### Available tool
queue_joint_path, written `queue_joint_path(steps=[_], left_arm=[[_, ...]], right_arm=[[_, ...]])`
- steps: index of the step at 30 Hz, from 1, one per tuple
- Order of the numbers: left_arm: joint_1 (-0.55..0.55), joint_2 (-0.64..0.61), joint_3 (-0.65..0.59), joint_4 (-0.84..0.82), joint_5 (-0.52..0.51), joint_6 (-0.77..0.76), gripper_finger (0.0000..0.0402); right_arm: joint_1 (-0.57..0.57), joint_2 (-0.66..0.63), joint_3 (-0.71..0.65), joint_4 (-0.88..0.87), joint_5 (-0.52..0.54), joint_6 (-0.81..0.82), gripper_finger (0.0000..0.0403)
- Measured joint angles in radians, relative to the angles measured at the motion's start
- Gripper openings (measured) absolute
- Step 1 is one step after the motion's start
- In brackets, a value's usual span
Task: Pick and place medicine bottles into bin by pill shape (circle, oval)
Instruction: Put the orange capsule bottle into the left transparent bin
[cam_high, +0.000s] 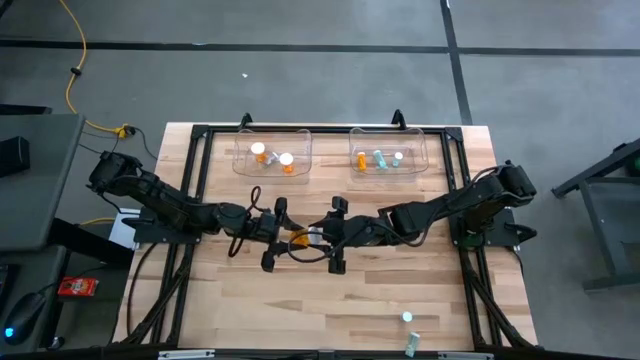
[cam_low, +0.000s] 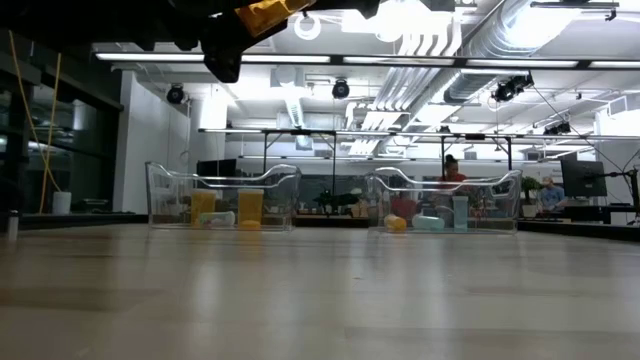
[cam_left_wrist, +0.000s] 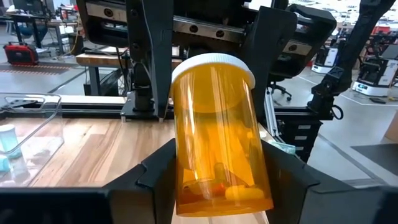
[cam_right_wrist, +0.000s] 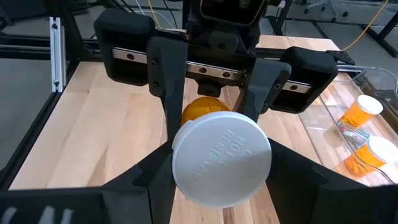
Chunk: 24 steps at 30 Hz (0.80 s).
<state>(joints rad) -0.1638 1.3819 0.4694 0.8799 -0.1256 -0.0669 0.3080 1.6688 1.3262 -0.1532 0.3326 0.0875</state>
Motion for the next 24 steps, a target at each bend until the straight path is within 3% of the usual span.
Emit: queue_joint_path(steps=[9,16,20,24], left_arm=[[0.0,0.0,0.0,0.0,-0.015,0.0,0.0167],[0.0,0.0,0.0,-0.004,-0.027,0.004,0.0167],[0.0,-0.011,0.0,-0.034,-0.102,0.011,0.0167],[0.0,-0.052,-0.001,-0.121,-0.213,0.02,0.0167]], right_arm=[[0.0,0.0,0.0,0.004,0.003,0.01,0.0193],[0.002,-0.031,0.001,-0.004,0.005,-0.022,0.0256],[0.003,-0.087,0.001,-0.046,0.044,-0.066,0.029],[0.014,-0.158,0.002,-0.135,0.113,-0.065,0.0298]])
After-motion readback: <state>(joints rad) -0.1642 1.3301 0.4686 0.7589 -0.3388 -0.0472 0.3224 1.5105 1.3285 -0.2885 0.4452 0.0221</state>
